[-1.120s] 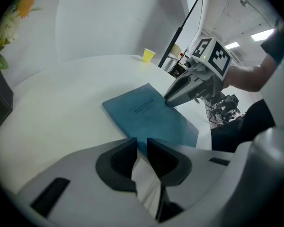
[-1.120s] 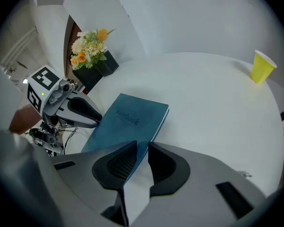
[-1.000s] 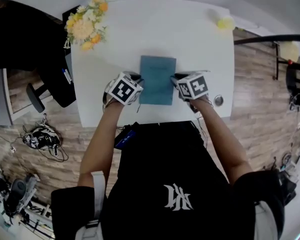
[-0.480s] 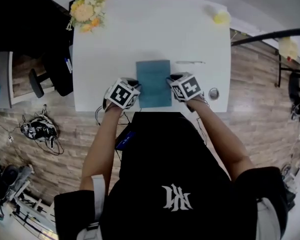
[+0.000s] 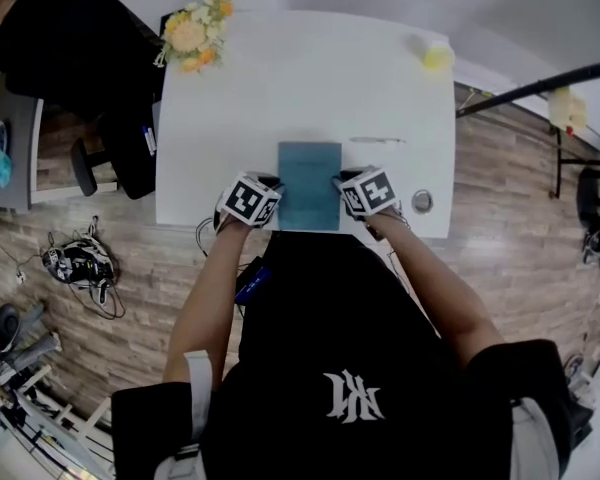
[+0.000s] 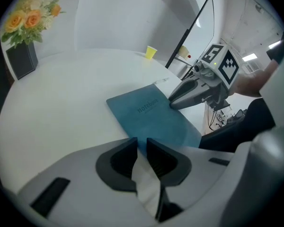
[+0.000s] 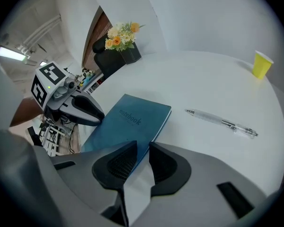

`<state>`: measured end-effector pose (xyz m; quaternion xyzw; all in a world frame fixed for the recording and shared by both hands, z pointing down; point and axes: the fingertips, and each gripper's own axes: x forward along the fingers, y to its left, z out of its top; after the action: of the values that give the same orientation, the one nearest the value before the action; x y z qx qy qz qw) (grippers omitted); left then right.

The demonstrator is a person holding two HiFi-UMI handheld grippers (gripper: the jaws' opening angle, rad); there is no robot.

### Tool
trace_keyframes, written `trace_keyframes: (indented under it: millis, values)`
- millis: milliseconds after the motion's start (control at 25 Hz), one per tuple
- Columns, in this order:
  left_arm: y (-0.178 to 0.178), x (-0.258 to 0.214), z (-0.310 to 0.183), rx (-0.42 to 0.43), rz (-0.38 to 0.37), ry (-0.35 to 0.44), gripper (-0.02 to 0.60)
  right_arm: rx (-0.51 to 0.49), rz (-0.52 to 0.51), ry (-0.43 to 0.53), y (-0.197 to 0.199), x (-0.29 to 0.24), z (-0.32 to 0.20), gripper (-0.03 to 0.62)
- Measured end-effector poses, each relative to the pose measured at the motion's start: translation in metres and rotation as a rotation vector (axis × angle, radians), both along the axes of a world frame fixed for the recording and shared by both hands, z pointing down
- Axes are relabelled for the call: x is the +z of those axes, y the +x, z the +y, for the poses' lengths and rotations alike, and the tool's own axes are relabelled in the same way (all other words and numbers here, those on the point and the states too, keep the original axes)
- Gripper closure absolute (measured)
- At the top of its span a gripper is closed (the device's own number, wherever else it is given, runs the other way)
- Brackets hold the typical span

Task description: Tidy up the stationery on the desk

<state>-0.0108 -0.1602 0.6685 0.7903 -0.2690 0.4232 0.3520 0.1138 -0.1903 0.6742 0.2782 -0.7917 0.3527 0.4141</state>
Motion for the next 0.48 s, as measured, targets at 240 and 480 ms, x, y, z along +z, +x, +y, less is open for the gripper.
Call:
trace_keyframes:
  millis: [240,480]
  values:
    - [-0.0007,0.0013,-0.0001,0.01,-0.019,0.009,0.52,-0.026,0.008,0.01,-0.0021,0.0025,0.0009,0.502]
    - [-0.0004,0.0013,-0.0017,0.023,-0.044,0.032,0.518,-0.023,0.007,0.049,-0.0017,0.0006,-0.0004,0.501]
